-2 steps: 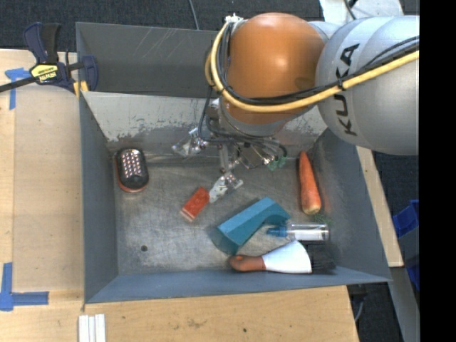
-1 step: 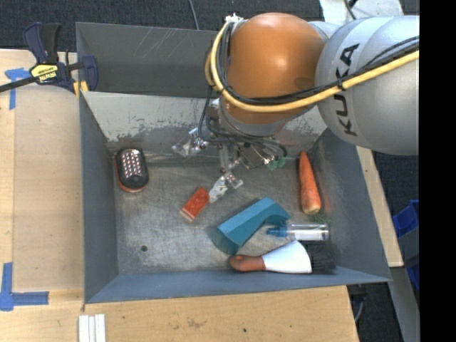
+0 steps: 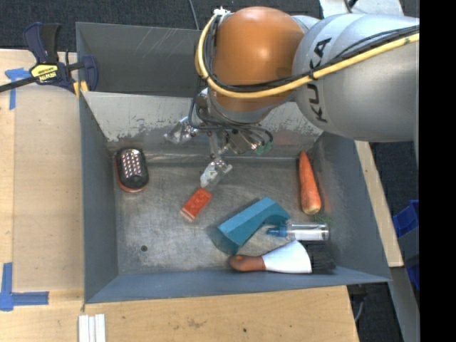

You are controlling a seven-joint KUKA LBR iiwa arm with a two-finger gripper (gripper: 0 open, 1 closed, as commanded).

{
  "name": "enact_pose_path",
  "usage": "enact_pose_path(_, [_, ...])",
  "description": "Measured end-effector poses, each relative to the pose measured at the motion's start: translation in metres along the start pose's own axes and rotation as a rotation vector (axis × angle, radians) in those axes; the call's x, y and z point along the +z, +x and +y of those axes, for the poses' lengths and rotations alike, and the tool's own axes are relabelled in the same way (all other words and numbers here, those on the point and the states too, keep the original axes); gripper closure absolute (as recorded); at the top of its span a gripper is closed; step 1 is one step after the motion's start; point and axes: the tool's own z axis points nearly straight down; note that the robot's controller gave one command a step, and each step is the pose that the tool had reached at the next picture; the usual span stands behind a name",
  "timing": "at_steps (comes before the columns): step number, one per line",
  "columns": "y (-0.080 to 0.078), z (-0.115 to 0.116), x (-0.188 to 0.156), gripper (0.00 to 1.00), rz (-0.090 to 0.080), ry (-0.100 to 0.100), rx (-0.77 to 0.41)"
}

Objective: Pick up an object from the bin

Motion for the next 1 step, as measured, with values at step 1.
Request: enact_pose_path(1, [0.045,-0.0029,0.0349,0.0,0.014,-0.006,-0.109])
